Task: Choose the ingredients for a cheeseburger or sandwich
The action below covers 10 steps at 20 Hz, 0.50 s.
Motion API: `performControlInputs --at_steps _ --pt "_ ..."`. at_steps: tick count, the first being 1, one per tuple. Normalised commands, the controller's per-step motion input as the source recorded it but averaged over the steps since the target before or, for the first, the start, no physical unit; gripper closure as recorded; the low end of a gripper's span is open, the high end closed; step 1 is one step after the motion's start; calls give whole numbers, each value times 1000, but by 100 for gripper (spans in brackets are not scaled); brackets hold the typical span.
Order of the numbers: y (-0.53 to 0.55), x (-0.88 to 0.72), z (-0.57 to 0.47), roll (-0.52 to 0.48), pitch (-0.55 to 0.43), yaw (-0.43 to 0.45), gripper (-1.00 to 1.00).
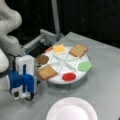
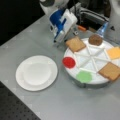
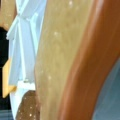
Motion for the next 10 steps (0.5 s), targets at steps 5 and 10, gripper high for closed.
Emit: performControlInputs --at_steps 5,10 --pt "-178 231 -176 254 -112 77 100" --pt "-225 251 -185 245 -106 50 100"
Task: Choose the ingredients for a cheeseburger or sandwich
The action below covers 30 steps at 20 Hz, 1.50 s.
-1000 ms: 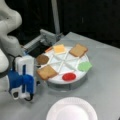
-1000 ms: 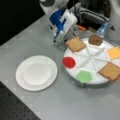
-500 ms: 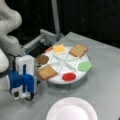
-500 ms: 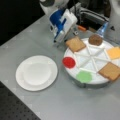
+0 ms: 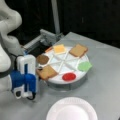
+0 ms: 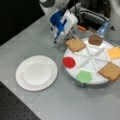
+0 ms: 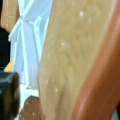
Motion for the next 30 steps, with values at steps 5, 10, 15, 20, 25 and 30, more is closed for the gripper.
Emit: performControlInputs --at_steps 5,10,15,20,25,30 --pt "-273 263 -189 232 -88 71 100" --pt "-348 253 -180 209 -49 113 100" --pt "-436 222 -121 199 13 162 100" --pt "-477 208 -18 177 90 226 100" --pt "-517 219 42 156 142 322 100" --pt "-562 309 14 107 167 391 100"
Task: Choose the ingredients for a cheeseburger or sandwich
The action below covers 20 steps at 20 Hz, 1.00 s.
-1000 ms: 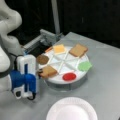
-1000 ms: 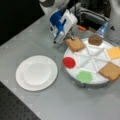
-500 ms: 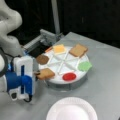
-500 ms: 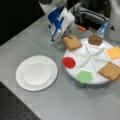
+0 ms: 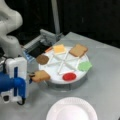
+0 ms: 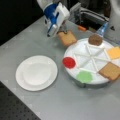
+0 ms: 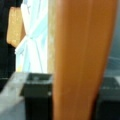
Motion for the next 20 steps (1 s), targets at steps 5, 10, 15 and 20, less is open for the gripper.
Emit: performControlInputs --at_steps 5,10,15,20 --pt "-605 406 -13 103 186 487 100" --pt "-693 539 -10 141 169 620 100" --pt "-658 763 -164 155 174 602 100" --pt "-602 795 -180 105 231 568 100"
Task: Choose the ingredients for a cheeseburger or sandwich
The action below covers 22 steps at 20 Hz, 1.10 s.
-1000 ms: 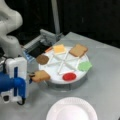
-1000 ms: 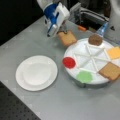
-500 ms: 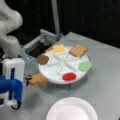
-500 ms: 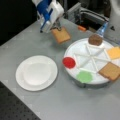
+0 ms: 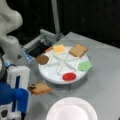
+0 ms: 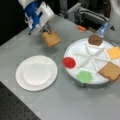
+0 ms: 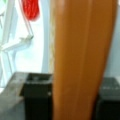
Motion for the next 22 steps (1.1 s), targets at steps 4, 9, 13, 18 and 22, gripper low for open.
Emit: performControlInputs --at_steps 4,9,13,18,22 --pt "-433 752 -55 -35 326 475 100" --pt "-253 596 42 -89 374 355 100" --pt "-162 520 -121 -104 305 243 100" --pt "-132 505 -222 -145 195 159 100" --pt "-108 446 -118 -93 176 122 100"
